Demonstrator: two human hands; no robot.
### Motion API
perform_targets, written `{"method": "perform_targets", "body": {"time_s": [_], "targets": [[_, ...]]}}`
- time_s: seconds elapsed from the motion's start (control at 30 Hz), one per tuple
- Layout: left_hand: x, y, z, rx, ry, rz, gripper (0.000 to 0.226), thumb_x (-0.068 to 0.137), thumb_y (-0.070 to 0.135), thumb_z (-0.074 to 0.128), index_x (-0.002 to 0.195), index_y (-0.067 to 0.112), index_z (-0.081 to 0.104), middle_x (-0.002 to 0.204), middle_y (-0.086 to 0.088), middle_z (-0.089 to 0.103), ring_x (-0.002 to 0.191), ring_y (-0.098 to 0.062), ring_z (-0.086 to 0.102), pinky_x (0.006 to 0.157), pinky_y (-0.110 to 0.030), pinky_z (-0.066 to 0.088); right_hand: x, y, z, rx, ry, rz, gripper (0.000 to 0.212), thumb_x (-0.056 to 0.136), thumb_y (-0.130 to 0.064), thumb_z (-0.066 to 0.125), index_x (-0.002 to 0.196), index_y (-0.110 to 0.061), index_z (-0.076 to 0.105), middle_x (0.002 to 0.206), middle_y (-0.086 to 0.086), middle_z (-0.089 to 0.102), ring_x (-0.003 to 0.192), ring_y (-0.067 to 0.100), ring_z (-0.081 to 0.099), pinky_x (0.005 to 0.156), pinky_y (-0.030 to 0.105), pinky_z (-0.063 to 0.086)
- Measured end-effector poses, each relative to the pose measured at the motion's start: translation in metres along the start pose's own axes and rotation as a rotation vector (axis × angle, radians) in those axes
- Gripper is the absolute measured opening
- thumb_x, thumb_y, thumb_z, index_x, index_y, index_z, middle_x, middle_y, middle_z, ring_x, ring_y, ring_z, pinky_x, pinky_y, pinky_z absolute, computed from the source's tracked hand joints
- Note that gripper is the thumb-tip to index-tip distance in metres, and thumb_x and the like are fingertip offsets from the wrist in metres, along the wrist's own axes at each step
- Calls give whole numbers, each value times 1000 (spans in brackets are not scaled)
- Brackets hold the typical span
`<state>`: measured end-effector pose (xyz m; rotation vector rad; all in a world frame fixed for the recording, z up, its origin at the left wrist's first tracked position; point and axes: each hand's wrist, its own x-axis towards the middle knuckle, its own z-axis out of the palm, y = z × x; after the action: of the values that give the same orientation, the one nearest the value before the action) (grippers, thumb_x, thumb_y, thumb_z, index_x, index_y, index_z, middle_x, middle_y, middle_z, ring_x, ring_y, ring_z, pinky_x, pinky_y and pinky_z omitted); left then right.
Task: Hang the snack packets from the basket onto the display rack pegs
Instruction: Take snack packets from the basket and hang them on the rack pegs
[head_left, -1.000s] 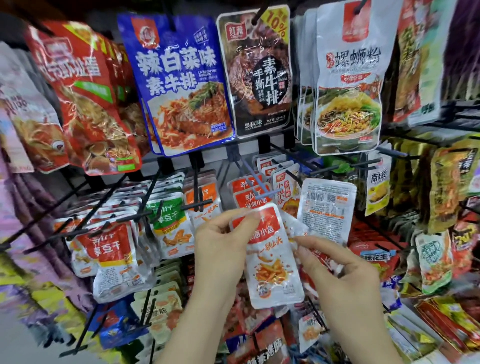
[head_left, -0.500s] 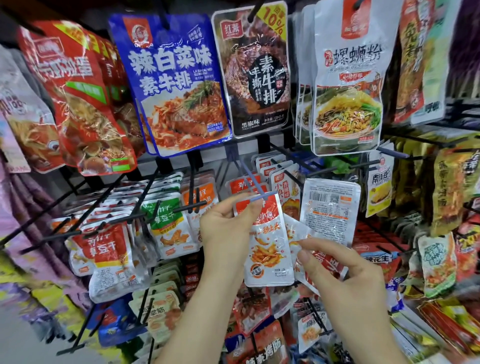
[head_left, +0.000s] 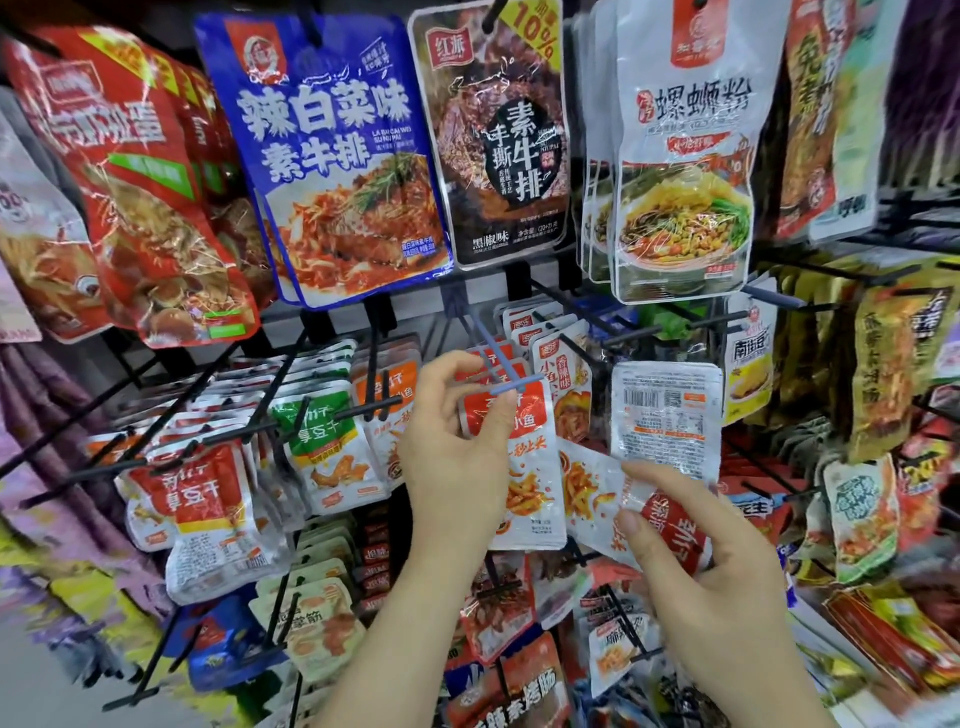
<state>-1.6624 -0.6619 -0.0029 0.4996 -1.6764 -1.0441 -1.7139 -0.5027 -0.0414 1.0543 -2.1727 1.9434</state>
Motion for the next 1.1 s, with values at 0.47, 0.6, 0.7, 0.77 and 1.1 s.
{"method": "perform_targets", "body": {"time_s": [0.47,0.6,0.7,0.77,1.1], "targets": [[11,-22,-10,514,57,610,14,87,13,70,84,0,74,85,-6,63,66,-7,52,56,-18,45,8,8,-35,-37,-124,-57,45,79,-41,72,115,-60,51,115,-41,54,84,-3,60,83,27,56],[15,-23,-17,618,-58,512,17,86,22,68,92,8,75,83,0,66,76,-18,58,71,-18,41,20,1,-57,76,-295,151,65,65,-43,73,121,-60,45,87,-32,60,78,13,59,80,50,54],[21,-26,-19,689,-81,533,19,80,7,74,99,8,75,83,-3,67,80,-22,57,74,-14,32,24,-3,-59,177,-398,252,74,65,-27,77,124,-59,43,75,-3,64,55,17,61,58,33,54],[27,-27,-18,709,-92,556,22,78,1,75,100,7,75,83,-6,67,80,-21,52,72,-14,28,23,-3,-54,205,-428,275,79,69,-19,76,125,-61,39,76,-1,69,56,20,63,54,34,56],[29,-23,-15,850,-135,532,30,74,-9,74,102,-1,67,97,-15,60,85,-33,58,63,-37,52,24,3,-33,334,-455,357,65,74,-10,74,131,-32,53,111,-1,73,92,31,71,78,58,56]]}}
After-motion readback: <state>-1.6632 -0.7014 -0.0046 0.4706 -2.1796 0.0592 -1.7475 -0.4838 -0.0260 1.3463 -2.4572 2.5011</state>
